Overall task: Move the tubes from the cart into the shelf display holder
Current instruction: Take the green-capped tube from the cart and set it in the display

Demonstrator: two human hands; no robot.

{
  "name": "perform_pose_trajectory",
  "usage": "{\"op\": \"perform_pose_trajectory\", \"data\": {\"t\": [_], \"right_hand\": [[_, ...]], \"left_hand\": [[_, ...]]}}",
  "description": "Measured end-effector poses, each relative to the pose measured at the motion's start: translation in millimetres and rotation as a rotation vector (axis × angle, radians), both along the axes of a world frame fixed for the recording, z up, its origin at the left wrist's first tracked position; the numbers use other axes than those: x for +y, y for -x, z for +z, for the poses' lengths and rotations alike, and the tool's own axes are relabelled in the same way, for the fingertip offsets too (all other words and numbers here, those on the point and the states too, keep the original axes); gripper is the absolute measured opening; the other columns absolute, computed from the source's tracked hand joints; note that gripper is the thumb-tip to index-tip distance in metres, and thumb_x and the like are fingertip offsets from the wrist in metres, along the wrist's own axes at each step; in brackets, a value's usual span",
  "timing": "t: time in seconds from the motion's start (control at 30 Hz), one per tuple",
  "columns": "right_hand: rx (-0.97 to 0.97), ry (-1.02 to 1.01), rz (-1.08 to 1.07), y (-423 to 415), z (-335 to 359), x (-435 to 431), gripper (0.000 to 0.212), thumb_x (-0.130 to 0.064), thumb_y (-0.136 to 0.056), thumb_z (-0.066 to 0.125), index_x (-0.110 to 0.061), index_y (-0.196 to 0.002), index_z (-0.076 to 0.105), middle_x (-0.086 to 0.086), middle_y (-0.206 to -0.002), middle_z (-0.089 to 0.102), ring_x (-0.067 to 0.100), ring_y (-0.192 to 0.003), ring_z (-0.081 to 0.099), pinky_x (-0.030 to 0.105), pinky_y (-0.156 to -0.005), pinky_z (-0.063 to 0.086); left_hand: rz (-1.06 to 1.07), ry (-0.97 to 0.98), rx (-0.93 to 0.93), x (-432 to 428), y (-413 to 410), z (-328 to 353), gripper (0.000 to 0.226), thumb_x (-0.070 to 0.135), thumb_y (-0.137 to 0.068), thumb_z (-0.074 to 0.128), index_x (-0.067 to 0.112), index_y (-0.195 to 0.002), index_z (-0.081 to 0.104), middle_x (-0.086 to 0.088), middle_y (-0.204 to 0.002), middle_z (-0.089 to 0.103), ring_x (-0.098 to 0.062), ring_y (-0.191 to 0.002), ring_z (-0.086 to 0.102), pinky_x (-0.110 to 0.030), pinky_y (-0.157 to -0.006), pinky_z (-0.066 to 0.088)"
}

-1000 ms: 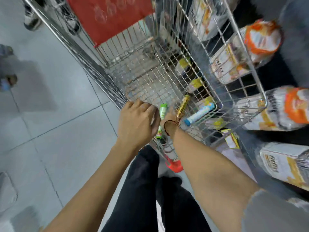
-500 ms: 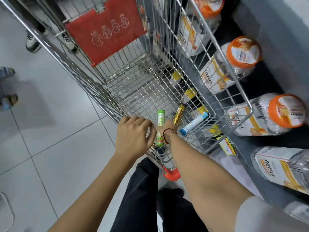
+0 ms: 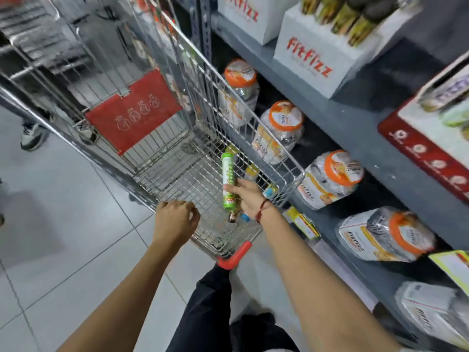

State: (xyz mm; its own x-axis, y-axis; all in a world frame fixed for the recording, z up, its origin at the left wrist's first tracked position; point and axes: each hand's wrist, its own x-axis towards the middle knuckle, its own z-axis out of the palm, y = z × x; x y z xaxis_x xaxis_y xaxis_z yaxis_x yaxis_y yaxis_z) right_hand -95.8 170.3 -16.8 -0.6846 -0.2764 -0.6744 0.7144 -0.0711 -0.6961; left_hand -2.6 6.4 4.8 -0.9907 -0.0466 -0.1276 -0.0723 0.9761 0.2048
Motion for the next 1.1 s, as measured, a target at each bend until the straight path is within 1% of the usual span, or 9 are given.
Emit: {"op": "perform_pose_trajectory", "data": {"t": [0.07,0.2,0.37,0.5,0.6,0.7,0.9,1.03,1.1], "right_hand": [[-0.009,0.097,-0.096,-3,22,15,0.031,0.003,-0.090,0.052,0.003,-0.121,0.051,0.007,-0.086,0.059,0.017,-0.077,0.056,0.029,-0.073,0.048],[0.018,0.220,-0.253,-10,68,60,0.013,-0.004,-0.093,0.043,-0.001,-0.103,0.051,0.010,-0.083,0.057,0.015,-0.063,0.061,0.024,-0.057,0.053],[0.174,0.313,-0.429,-37,127,131,0.020,0.003,-0.093,0.039,-0.003,-0.094,0.058,0.010,-0.076,0.066,0.014,-0.052,0.067,0.024,-0.049,0.056],[0.308,0.321,-0.595,-72,161,197,0.027,0.004,-0.091,0.040,-0.004,-0.102,0.063,0.009,-0.081,0.072,0.018,-0.064,0.068,0.031,-0.062,0.055],[0.385,0.272,-0.750,-103,185,246,0.022,0.005,-0.091,0.040,-0.003,-0.087,0.060,0.008,-0.071,0.073,0.016,-0.059,0.068,0.026,-0.053,0.057],[0.474,0.222,-0.856,-128,199,285,0.021,0.004,-0.092,0.041,-0.006,-0.090,0.059,0.005,-0.068,0.074,0.015,-0.056,0.066,0.025,-0.055,0.054],[0.546,0.118,-1.053,-153,213,326,0.024,0.000,-0.094,0.042,-0.008,-0.090,0.064,0.000,-0.065,0.073,0.011,-0.058,0.066,0.022,-0.061,0.053],[0.548,0.124,-1.156,-161,214,343,0.020,-0.001,-0.094,0.045,-0.004,-0.103,0.063,0.009,-0.085,0.068,0.019,-0.079,0.063,0.031,-0.076,0.050],[0.565,0.122,-1.198,-164,214,347,0.025,0.000,-0.093,0.047,0.000,-0.115,0.059,0.011,-0.098,0.065,0.022,-0.092,0.060,0.033,-0.088,0.047]], "left_hand": [[-0.002,-0.002,-0.026,4,-1,3,0.014,0.010,-0.070,0.071,0.009,-0.058,0.063,-0.009,-0.058,0.064,-0.029,-0.058,0.060,-0.038,-0.065,0.040],[-0.040,-0.025,-0.021,24,7,11,0.005,0.009,-0.070,0.072,0.011,-0.065,0.069,-0.010,-0.067,0.069,-0.032,-0.061,0.062,-0.039,-0.063,0.042],[-0.229,-0.128,0.057,80,35,29,0.007,0.014,-0.071,0.064,0.015,-0.067,0.069,-0.008,-0.071,0.071,-0.029,-0.057,0.063,-0.033,-0.054,0.049],[-0.428,-0.247,0.109,153,66,54,0.018,0.022,-0.068,0.050,0.015,-0.070,0.067,-0.009,-0.072,0.068,-0.031,-0.059,0.062,-0.035,-0.050,0.051],[-0.580,-0.307,0.207,220,77,77,0.021,0.021,-0.068,0.051,0.013,-0.077,0.068,-0.012,-0.076,0.068,-0.035,-0.065,0.063,-0.037,-0.054,0.051],[-0.734,-0.397,0.301,283,77,101,0.027,0.025,-0.075,0.048,0.012,-0.089,0.067,-0.012,-0.089,0.068,-0.034,-0.078,0.061,-0.037,-0.064,0.052],[-1.024,-0.465,0.367,366,69,130,0.022,0.011,-0.080,0.057,0.006,-0.100,0.062,-0.011,-0.094,0.065,-0.034,-0.086,0.058,-0.043,-0.066,0.052],[-1.102,-0.482,0.367,395,64,134,0.036,0.023,-0.081,0.040,0.008,-0.103,0.063,-0.010,-0.097,0.065,-0.032,-0.092,0.058,-0.041,-0.072,0.051],[-1.113,-0.467,0.356,401,63,131,0.037,0.025,-0.081,0.041,0.006,-0.104,0.063,-0.012,-0.099,0.066,-0.033,-0.093,0.059,-0.042,-0.074,0.050]]}}
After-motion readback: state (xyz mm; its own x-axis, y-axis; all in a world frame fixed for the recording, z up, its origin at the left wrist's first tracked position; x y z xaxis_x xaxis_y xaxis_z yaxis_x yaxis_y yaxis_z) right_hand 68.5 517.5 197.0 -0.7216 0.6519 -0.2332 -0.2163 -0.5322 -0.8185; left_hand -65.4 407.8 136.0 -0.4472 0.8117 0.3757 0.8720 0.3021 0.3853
